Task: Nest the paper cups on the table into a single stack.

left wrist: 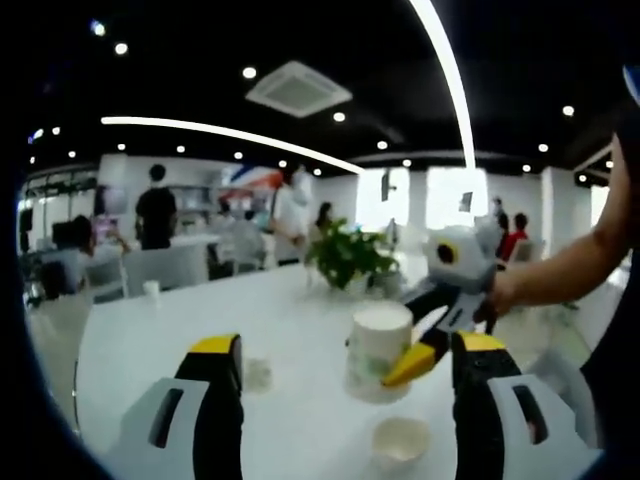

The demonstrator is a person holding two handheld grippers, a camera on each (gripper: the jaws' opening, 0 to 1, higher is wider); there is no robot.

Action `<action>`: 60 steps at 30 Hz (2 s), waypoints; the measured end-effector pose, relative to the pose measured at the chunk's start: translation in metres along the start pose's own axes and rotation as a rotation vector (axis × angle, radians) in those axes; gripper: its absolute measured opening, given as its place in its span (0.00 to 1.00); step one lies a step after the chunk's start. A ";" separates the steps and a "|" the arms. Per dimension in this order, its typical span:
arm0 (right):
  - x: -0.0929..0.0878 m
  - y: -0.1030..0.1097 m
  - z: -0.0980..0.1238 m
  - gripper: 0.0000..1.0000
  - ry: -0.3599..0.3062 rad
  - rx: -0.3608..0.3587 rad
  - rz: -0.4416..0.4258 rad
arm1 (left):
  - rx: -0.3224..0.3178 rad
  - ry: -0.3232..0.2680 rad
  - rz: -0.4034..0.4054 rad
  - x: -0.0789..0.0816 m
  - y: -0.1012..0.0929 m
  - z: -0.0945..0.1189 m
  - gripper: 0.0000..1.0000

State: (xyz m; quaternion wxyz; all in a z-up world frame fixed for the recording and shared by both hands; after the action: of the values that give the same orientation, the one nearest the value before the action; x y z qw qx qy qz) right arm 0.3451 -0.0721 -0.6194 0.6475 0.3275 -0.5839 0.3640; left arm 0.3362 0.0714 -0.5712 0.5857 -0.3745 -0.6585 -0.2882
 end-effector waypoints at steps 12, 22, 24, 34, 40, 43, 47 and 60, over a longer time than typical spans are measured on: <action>0.007 0.017 0.002 0.39 -0.017 0.059 -0.006 | -0.073 0.022 -0.014 -0.007 -0.018 -0.013 0.71; 0.009 0.031 0.002 0.39 -0.007 0.121 -0.013 | -0.120 0.047 -0.035 -0.013 -0.027 -0.017 0.64; 0.009 0.032 0.001 0.39 -0.004 0.127 -0.010 | -0.123 0.050 -0.036 -0.013 -0.028 -0.017 0.63; 0.009 0.038 0.001 0.39 0.010 0.149 0.018 | -0.154 0.057 -0.034 -0.016 -0.036 -0.022 0.56; 0.009 0.036 0.001 0.39 0.018 0.156 0.039 | -0.183 0.068 -0.016 -0.017 -0.039 -0.024 0.49; 0.009 0.038 0.001 0.40 0.018 0.169 0.044 | -0.187 0.073 -0.018 -0.017 -0.039 -0.026 0.48; 0.009 0.038 0.000 0.40 0.018 0.173 0.044 | -0.201 0.077 -0.010 -0.017 -0.041 -0.026 0.43; 0.007 0.036 -0.001 0.40 0.019 0.175 0.047 | -0.196 0.098 0.020 -0.021 -0.040 -0.026 0.36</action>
State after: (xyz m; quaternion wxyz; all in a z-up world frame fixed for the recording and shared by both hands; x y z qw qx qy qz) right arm 0.3152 -0.0515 -0.6126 0.6131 0.3655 -0.5513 0.4319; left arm 0.3178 0.0246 -0.5855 0.5806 -0.4220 -0.5939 -0.3635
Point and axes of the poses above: the point that each gripper's makers call its tool centre point, and the gripper's own axes: z roughly backward along the fingers, y roughly to its left, x roughly out of its top, the point moved 6 cm from there along z, roughly backward along the fingers, and after that the axes turned 14 degrees about -y, right-handed, at the moved point
